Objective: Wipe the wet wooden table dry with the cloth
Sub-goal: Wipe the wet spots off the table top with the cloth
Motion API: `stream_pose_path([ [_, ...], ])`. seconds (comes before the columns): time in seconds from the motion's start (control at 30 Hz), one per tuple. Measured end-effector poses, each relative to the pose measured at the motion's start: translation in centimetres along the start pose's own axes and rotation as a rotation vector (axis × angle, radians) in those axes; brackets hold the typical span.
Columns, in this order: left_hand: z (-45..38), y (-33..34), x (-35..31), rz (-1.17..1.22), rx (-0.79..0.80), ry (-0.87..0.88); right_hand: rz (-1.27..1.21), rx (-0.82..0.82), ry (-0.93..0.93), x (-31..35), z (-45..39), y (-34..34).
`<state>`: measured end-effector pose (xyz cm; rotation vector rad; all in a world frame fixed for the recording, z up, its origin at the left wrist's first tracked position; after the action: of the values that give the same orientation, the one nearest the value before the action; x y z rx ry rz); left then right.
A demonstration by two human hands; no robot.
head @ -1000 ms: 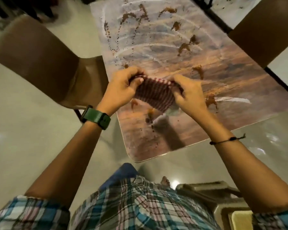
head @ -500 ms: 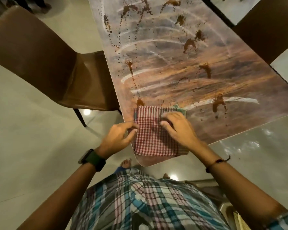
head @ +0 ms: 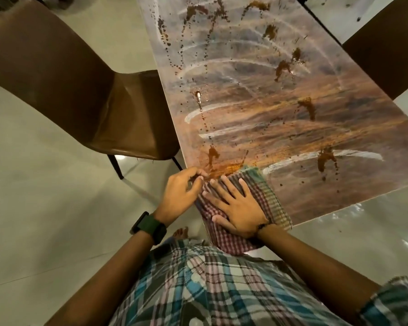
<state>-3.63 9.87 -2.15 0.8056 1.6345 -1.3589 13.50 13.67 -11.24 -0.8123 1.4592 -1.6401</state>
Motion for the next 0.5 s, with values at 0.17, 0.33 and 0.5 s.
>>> stream_pose_path([
  [0.17,0.9,0.3,1.0,-0.019,-0.017,-0.02,-0.015,0.061,0.312,-4.1,-6.9,-1.1],
  [0.33,1.6,1.0,1.7,-0.014,0.005,-0.06,-0.018,0.061,0.277,-1.4,-7.5,-1.2],
  [0.5,1.6,1.2,2.2,-0.017,0.005,-0.109,0.03,-0.065,-0.08,1.7,0.6,0.4],
])
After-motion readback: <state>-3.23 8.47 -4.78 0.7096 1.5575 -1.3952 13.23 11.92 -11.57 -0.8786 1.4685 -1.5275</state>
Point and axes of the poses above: each hand's wrist, its own z-axis away from the middle knuckle, its own y-axis out of the palm, x = y × z, the point moved 3 cm from there along -z, towards the middle knuckle, and after that the axes turned 9 degrees about z, right-handed, at the moved point
